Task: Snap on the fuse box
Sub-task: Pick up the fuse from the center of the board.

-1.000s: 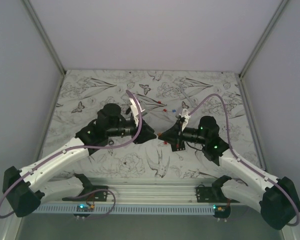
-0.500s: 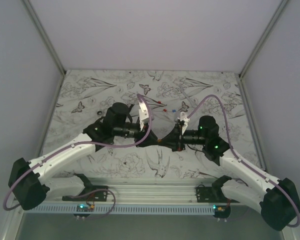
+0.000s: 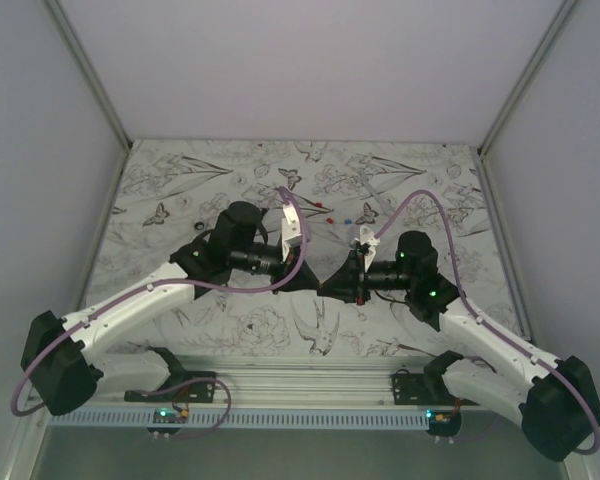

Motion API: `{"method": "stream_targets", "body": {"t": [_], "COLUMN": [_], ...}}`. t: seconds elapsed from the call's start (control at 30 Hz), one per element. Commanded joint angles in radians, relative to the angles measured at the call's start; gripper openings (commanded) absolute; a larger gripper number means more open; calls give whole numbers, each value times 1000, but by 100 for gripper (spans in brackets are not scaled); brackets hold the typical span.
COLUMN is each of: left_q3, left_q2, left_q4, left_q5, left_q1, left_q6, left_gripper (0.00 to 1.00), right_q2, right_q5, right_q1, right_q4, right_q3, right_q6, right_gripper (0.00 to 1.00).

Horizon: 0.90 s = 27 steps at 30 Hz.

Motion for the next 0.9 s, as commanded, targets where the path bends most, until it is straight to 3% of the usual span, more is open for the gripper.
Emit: {"method": "stream_targets", "body": {"t": [0.0,0.43,0.7,0.77,0.87], "left_q3": [26,37,37,37,30], "left_q2": [10,38,37,37,29], "left_q4": [3,-21,-43,-47,-48], "left_q5": [84,121,131,125,65], "left_q1": [-7,-12,-14,-14,-14], "left_q6": [35,51,64,62,44], "left_gripper": [10,13,0,0,0], "right_q2": [8,9,2,3,6], "right_q5": [-21,-26,-3,14,61], "right_q1": [-4,-5,-4,-4,-4], "right_q4": [1,-2,-7,-14,-35], "right_q3": [46,46,43,45,46], "right_q6": [-21,-25,-26,-25,-28], "right_gripper": [0,0,0,3,17]}}
